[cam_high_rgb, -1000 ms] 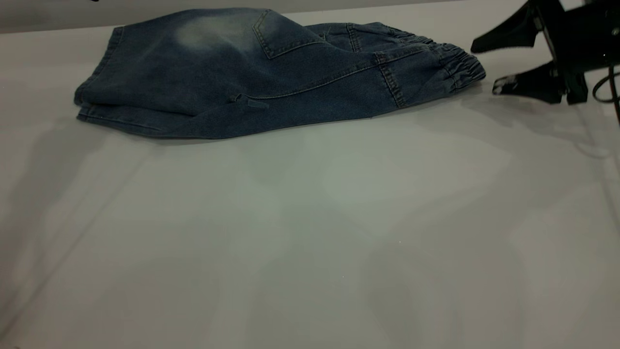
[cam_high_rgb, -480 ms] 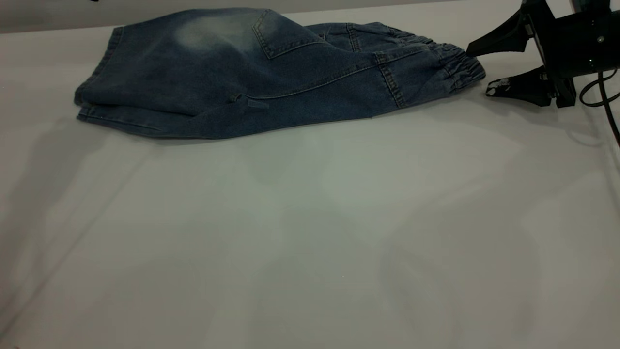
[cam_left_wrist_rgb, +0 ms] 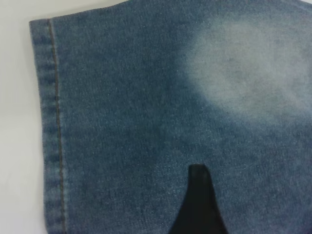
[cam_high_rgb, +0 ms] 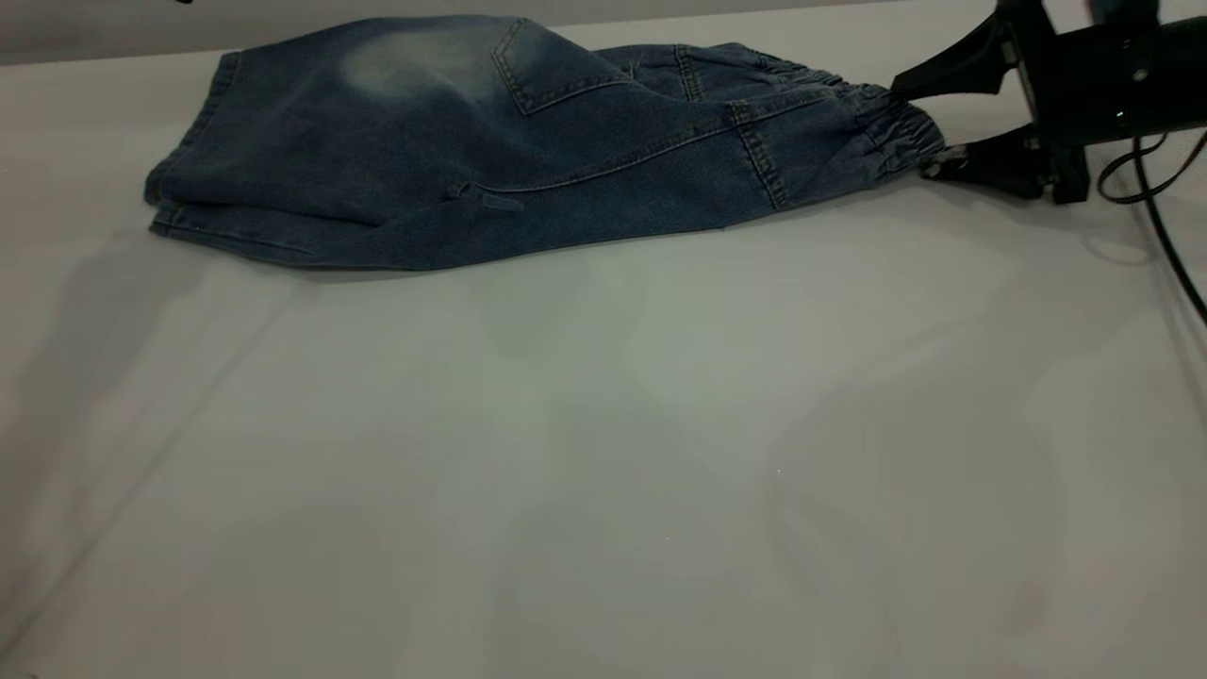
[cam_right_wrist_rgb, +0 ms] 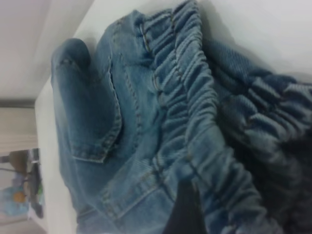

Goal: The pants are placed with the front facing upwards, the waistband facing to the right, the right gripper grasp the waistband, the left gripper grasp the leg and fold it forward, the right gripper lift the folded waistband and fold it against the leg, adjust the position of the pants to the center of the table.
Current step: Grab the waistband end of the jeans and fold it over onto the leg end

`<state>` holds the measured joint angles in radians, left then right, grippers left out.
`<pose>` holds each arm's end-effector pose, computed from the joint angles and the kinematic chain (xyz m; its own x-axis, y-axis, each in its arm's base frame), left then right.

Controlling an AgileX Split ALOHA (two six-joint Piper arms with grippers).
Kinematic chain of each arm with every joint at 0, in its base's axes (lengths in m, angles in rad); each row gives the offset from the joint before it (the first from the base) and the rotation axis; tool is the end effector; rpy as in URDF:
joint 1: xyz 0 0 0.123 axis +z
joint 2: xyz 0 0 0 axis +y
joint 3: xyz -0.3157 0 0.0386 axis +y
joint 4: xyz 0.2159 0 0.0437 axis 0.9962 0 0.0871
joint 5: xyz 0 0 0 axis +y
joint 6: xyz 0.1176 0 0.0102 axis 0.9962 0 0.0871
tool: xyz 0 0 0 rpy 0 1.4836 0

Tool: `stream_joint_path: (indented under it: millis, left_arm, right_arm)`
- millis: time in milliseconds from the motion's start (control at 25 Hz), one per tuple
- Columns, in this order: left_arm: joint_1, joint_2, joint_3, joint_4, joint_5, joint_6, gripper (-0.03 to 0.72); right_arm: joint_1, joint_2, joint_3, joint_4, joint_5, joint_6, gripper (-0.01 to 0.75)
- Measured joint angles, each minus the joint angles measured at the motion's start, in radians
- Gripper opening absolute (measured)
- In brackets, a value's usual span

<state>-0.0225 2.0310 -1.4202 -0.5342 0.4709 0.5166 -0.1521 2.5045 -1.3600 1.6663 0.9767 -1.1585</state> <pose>0.4440 -0.0373 0.2081 -0.7999 0.0486 -0.5981 0.1840 0.9686 -0.1674 0.4560 0.0287 0.0484 -0.8810 0.4493 -0.1483 0.0885 0.4643 0.8813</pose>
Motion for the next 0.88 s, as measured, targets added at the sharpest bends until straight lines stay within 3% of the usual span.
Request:
stream_joint_path:
  millis: [560, 720, 880]
  left_arm:
    - [0.0, 0.0, 0.0, 0.0, 0.004, 0.0, 0.493]
    - [0.0, 0.0, 0.0, 0.0, 0.008, 0.0, 0.493]
    - [-0.003, 0.0, 0.0, 0.0, 0.025, 0.0, 0.493]
  right_arm:
    - [0.091, 0.011, -0.109, -0.053, -0.031, 0.075, 0.494]
    - [0.099, 0.011, -0.114, -0.074, -0.047, 0.087, 0.391]
    - [0.099, 0.011, -0.114, -0.081, -0.046, 0.083, 0.199]
